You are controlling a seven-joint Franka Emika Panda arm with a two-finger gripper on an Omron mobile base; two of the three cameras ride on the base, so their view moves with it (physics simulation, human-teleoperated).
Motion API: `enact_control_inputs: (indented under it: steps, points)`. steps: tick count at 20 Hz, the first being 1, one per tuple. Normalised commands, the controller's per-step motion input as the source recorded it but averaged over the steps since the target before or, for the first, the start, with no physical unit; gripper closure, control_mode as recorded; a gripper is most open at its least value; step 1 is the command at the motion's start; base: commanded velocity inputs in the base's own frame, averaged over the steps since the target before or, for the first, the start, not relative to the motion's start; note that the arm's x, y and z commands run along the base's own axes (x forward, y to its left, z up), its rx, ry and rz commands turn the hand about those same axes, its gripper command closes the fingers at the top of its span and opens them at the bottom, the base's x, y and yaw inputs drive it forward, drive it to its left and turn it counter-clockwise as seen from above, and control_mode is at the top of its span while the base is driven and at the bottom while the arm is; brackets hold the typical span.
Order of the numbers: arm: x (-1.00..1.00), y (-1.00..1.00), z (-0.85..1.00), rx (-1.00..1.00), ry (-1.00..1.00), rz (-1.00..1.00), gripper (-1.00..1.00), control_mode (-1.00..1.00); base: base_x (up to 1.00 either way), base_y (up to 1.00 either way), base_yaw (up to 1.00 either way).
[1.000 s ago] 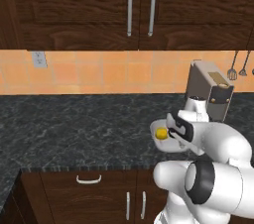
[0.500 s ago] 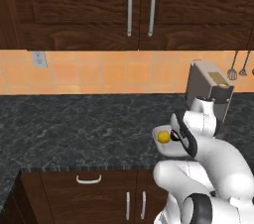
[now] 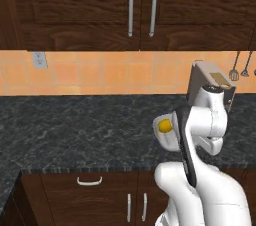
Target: Take the meat container that has the steak and place it on the second highest rack of the freezer. Then take the vegetable container that has the lemon and bell pepper and place it on the highest rack of the freezer.
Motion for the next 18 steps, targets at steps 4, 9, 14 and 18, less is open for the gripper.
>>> enact_control_inputs:
  steps: [4,9,14,18]
  points:
    - [-0.96,0.10,0.76,-0.06,-0.20,0.00,1.00,-1.00,0.00,0.00,0.00]
    - [-1.00,0.00,0.59,-0.01,-0.14,0.02,1.00,-1.00,0.00,0.00,0.00]
    - [-0.45,0.02,0.13,-0.03,0.00,0.02,1.00,-1.00,0.00,0.00,0.00]
    - [-0.18,0.00,0.00,0.02,-0.25,0.00,1.00,-1.00,0.00,0.00,0.00]
